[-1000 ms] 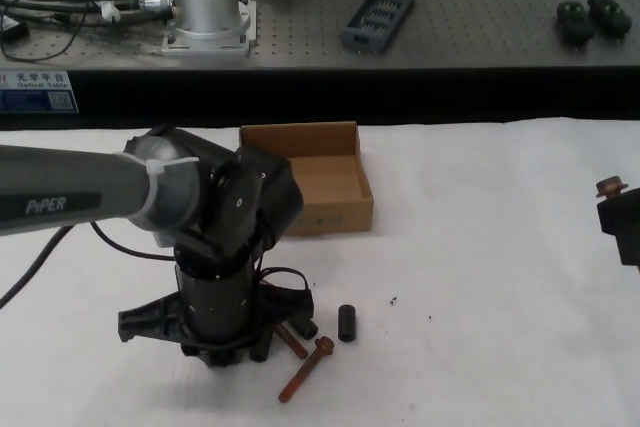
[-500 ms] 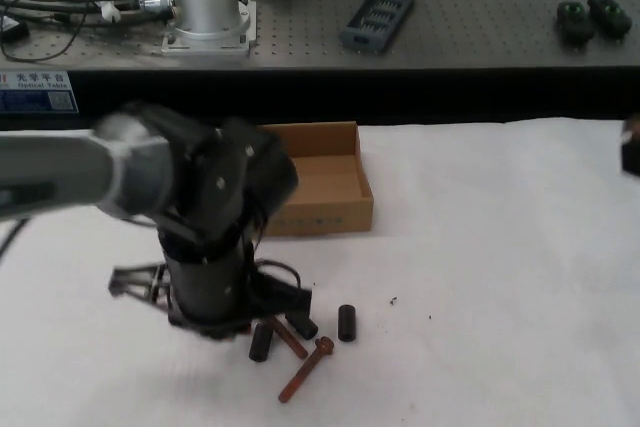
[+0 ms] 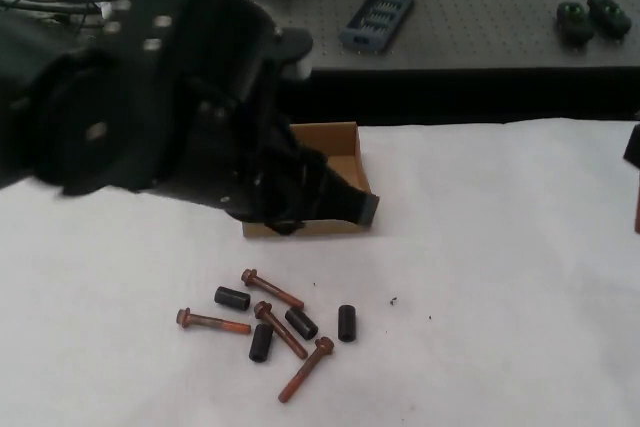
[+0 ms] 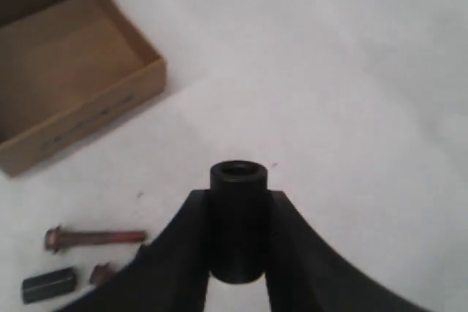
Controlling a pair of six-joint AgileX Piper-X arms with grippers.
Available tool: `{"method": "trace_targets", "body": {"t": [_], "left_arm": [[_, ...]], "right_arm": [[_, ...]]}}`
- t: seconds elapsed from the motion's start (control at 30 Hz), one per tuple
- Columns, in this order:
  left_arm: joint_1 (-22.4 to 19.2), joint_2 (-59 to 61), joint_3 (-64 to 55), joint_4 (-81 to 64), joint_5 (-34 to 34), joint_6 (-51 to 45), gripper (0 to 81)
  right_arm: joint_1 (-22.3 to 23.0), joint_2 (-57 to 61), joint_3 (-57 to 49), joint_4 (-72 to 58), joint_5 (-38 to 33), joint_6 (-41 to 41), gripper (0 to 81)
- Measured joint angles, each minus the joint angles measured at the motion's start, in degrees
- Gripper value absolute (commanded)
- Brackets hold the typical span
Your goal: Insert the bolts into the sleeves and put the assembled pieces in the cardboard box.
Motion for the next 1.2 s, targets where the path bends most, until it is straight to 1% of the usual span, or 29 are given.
{"method": "trace_targets", "body": {"t": [0.1, 0.13, 0.17, 0.23, 0.27, 0.3, 0.33, 0.47, 0.5, 0.53, 0.57, 0.6, 0.73, 0.8, 0.87, 1.07, 1.2], "left_arm": [[-0.41, -6.22, 5.33, -5.71, 4.63, -0.01, 0.6], [-0.38, -8.58, 7.69, -7.36, 6.36, -0.16, 0.6], [-0.38, -10.84, 10.18, -9.09, 8.05, -0.26, 0.6], [-0.38, -14.95, 15.68, -12.95, 11.58, -0.44, 0.6], [-0.55, -18.99, 20.49, -17.21, 14.69, -0.44, 0.6], [-0.77, -20.8, 23.01, -20.21, 16.35, -0.44, 0.6], [-1.44, -23.7, 27.16, -26.87, 18.57, -0.44, 0.6], [-4.3, -27.16, 33.66, -35.84, 20.08, -0.44, 0.6], [-5.1, -27.23, 34.96, -36.86, 20.13, -0.44, 0.6], [-5.8, -27.21, 36.1, -37.25, 20.1, -0.44, 0.6], [-6.4, -27.21, 37.16, -37.26, 20.21, -0.44, 0.6], [-6.95, -27.21, 38.06, -37.26, 20.17, -0.44, 0.6], [-8.57, -27.21, 39.67, -37.51, 20.17, -1.31, 0.6], [-9.08, -27.21, 39.69, -39.24, 20.24, -1.29, 0.6], [-9.35, -27.21, 39.69, -40.81, 20.24, -0.82, 0.6], [-9.41, -27.21, 39.69, -46.33, 22.71, 2.61, 0.6], [-9.41, -26.69, 39.69, -48.02, 26.59, 2.97, 0.6]], "right_arm": [[0.0, -0.93, 0.0, -2.68, -2.58, 0.38, 0.9], [0.0, -0.96, 0.0, -4.18, -5.47, 0.37, 0.9], [0.0, -0.96, 0.0, -4.26, -5.47, 0.37, 0.9], [0.0, -0.69, 0.0, -5.4, -8.66, 0.56, 0.9], [0.0, -0.65, 0.0, -5.51, -8.66, 0.57, 0.9], [0.0, -0.4, 0.0, -6.1, -9.94, 0.84, 0.9], [0.11, -0.06, 0.0, -6.99, -11.69, 1.35, 0.9], [1.32, 2.79, 0.0, -11.8, -18.23, 3.84, 0.9], [2.64, 4.49, 0.0, -14.48, -20.39, 4.16, 1.1], [3.49, 5.42, 0.0, -15.99, -21.09, 4.27, 1.1], [5.29, 7.37, 0.11, -19.16, -22.02, 4.25, 1.1], [5.46, 7.37, 0.11, -19.16, -22.05, 4.37, 1.1], [9.62, 9.79, 0.08, -23.9, -22.18, 3.74, 1.1], [12.81, 10.0, 0.08, -24.92, -20.38, 2.76, 1.1], [14.4, 10.0, 0.08, -25.33, -18.77, 1.24, 1.1], [17.1, 10.0, 2.6, -27.93, -17.86, -5.27, 1.1], [18.4, 10.13, 6.11, -31.3, -17.54, -6.3, 1.1]]}}
